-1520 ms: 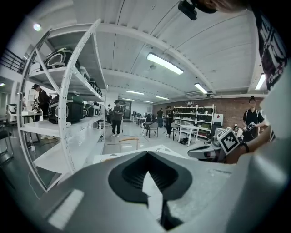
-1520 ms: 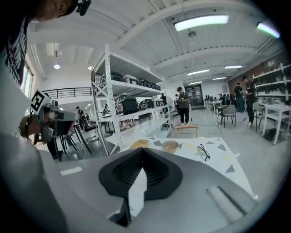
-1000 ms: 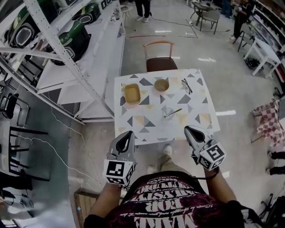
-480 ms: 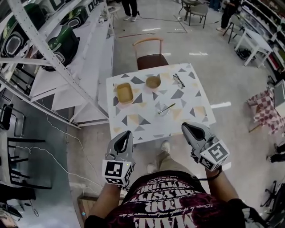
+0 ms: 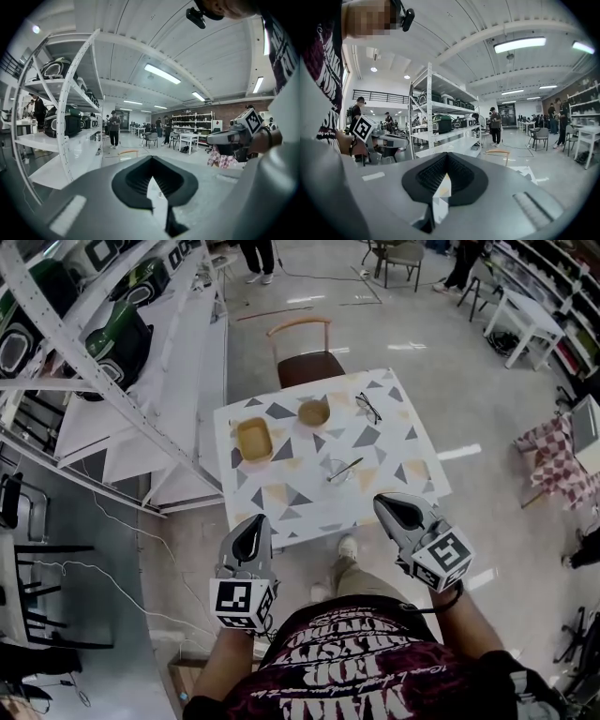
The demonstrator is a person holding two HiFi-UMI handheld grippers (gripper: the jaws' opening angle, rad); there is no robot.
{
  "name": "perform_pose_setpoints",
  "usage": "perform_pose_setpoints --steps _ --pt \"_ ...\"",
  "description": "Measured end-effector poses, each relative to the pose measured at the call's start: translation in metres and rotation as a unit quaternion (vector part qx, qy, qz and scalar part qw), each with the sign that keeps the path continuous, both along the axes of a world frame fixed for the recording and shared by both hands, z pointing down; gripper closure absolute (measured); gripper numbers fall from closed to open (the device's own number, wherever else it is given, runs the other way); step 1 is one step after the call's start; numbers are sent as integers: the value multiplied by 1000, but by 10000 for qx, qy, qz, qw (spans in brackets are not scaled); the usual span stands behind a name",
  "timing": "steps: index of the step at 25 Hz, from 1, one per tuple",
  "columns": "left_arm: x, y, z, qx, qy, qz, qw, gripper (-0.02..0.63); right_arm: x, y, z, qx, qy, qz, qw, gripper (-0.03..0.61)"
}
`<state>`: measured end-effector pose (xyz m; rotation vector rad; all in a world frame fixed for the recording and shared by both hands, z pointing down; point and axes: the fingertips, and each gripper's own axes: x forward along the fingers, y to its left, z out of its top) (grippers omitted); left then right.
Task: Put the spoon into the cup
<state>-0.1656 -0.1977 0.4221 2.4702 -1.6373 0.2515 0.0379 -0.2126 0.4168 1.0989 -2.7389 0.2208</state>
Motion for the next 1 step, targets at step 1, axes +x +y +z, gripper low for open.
perform_pose_setpoints --steps 1 --pt "-1 -2 1 -21 5 -20 10000 614 0 -2 2 -22 11 -5 10000 551"
